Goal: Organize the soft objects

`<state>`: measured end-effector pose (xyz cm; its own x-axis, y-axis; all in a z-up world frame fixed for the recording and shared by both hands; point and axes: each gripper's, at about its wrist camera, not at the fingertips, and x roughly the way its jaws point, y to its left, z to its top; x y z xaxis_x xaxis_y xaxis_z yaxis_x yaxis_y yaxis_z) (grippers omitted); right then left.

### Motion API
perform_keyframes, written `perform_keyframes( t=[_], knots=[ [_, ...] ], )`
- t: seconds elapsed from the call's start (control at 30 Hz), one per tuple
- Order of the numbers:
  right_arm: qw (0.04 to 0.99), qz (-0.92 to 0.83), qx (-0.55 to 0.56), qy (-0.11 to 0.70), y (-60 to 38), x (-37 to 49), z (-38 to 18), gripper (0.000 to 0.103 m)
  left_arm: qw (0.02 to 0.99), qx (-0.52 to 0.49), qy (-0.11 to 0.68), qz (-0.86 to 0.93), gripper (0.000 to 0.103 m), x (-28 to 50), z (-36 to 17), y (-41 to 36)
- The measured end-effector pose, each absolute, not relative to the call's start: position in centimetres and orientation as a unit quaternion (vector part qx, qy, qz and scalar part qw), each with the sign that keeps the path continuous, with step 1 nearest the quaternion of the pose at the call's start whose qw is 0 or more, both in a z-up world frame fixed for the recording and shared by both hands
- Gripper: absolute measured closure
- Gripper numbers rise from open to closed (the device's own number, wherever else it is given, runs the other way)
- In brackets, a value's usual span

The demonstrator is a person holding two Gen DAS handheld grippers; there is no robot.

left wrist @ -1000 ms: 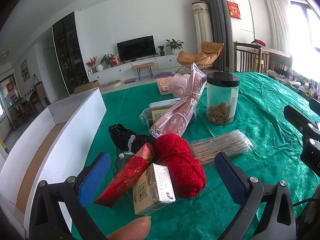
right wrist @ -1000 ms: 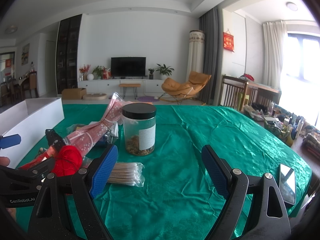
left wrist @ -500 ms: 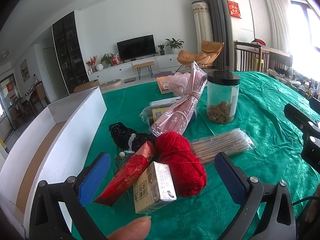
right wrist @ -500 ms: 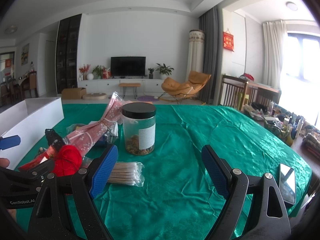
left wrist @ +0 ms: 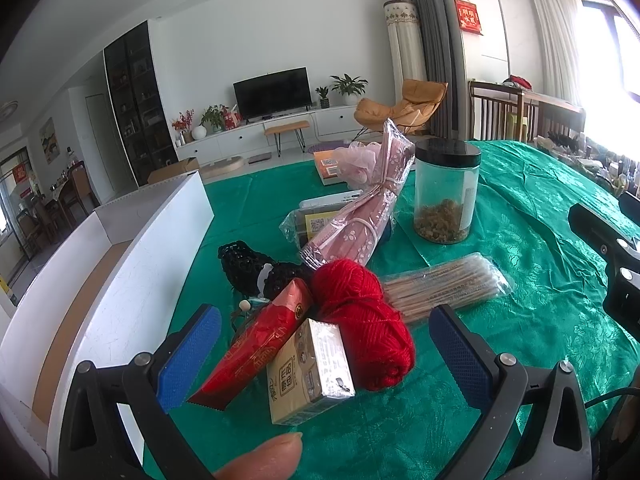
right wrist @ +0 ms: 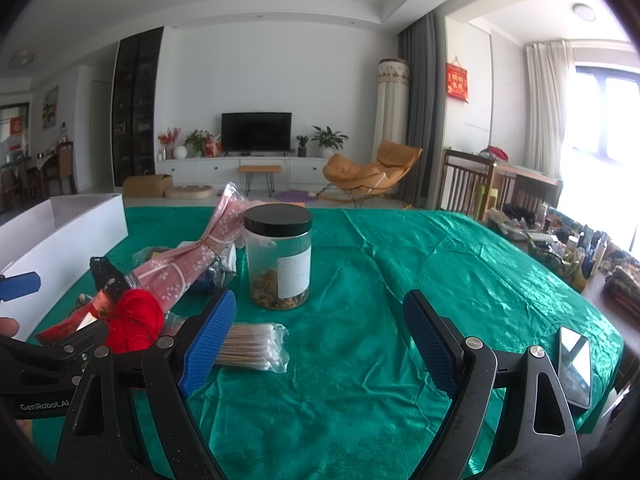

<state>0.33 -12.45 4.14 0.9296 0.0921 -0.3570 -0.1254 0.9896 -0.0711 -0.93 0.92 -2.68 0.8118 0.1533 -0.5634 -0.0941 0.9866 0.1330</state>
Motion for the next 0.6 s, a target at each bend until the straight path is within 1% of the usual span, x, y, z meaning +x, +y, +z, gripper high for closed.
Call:
perform_keyframes(
  t=[0.47,0.6],
  knots=[
    [0.98,0.054,-0.04,0.188,-12.5,0.5,3.6,0.015,0.949,0.049,0.306,0.067,0.0,-1.2,-2.7,1.3],
    [0.978,0.049,-0.014,0.202,-13.6,1.1,3.5,0.015,0.948,0.047,0.306,0.07,0.0,-1.5,-2.3,1.8]
  ],
)
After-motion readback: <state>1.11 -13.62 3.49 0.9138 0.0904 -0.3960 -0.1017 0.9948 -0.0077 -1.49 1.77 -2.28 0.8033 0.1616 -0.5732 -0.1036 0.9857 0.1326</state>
